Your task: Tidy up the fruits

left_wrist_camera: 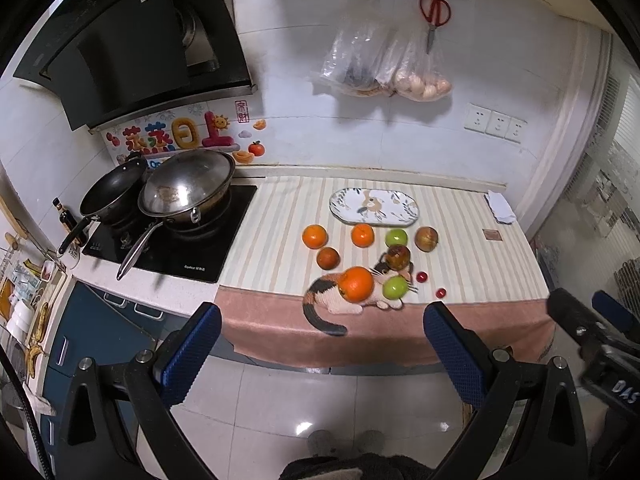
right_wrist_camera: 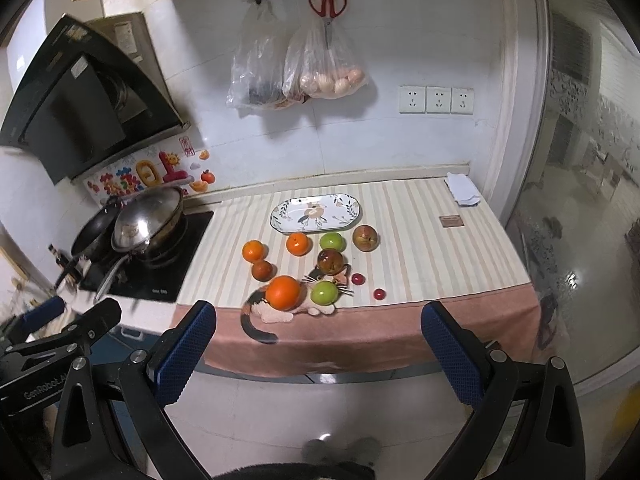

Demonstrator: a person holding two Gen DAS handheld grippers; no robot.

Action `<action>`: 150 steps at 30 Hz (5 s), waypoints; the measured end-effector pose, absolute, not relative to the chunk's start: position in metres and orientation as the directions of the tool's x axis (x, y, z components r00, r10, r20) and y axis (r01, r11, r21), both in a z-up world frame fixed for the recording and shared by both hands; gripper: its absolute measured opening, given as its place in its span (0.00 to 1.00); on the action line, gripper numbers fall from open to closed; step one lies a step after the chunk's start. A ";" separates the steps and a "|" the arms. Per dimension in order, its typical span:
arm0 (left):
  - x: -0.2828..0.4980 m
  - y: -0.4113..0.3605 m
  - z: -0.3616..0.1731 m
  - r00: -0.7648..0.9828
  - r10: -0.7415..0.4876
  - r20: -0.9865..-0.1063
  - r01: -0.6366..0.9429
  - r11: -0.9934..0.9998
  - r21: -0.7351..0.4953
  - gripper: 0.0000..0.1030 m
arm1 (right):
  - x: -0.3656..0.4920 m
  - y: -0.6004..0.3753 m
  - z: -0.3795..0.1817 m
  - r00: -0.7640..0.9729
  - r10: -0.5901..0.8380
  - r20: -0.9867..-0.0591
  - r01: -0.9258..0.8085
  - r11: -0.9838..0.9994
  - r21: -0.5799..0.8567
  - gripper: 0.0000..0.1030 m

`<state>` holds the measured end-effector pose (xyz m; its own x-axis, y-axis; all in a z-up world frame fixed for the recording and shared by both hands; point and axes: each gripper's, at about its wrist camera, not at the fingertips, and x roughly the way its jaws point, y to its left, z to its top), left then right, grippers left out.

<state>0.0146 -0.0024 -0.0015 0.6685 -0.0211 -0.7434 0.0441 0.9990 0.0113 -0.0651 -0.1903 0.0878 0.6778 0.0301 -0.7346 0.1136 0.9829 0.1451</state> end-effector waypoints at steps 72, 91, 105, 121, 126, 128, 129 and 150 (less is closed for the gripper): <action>0.359 -0.019 -0.350 -0.068 -0.155 -0.986 -0.120 0.982 -0.146 0.79 | 0.369 -0.202 -0.352 -0.027 0.305 -0.952 0.098 0.949 0.301 0.68; 0.458 -0.060 -0.185 0.170 -0.273 -0.947 -0.019 0.960 -0.280 0.80 | 0.448 -0.256 -0.227 0.219 0.406 -0.887 0.067 0.901 0.429 0.68; 0.595 -0.088 -0.284 -0.059 -0.252 -0.966 -0.028 0.968 -0.250 0.80 | 0.573 -0.245 -0.299 0.105 0.233 -0.967 0.023 0.971 0.236 0.68; 0.613 -0.102 -0.323 -0.163 -0.118 -0.980 0.012 0.993 -0.121 0.80 | 0.600 -0.233 -0.341 -0.017 0.164 -0.986 -0.009 0.986 0.164 0.68; 0.614 -0.105 -0.329 -0.190 -0.076 -0.979 0.036 0.996 -0.084 0.80 | 0.601 -0.234 -0.340 -0.048 0.157 -0.986 -0.007 0.987 0.158 0.85; 0.615 -0.102 -0.323 -0.169 -0.100 -0.981 0.026 0.994 -0.106 0.80 | 0.601 -0.233 -0.336 -0.040 0.156 -0.987 -0.006 0.988 0.156 0.93; 0.616 -0.103 -0.321 -0.160 -0.101 -0.982 0.023 0.994 -0.106 0.80 | 0.600 -0.235 -0.332 -0.034 0.159 -0.987 -0.003 0.987 0.159 0.93; 0.528 -0.064 -0.204 0.173 -0.055 -0.983 0.028 0.998 -0.051 0.81 | 0.504 -0.257 -0.241 0.155 0.075 -0.985 0.028 0.996 0.081 0.93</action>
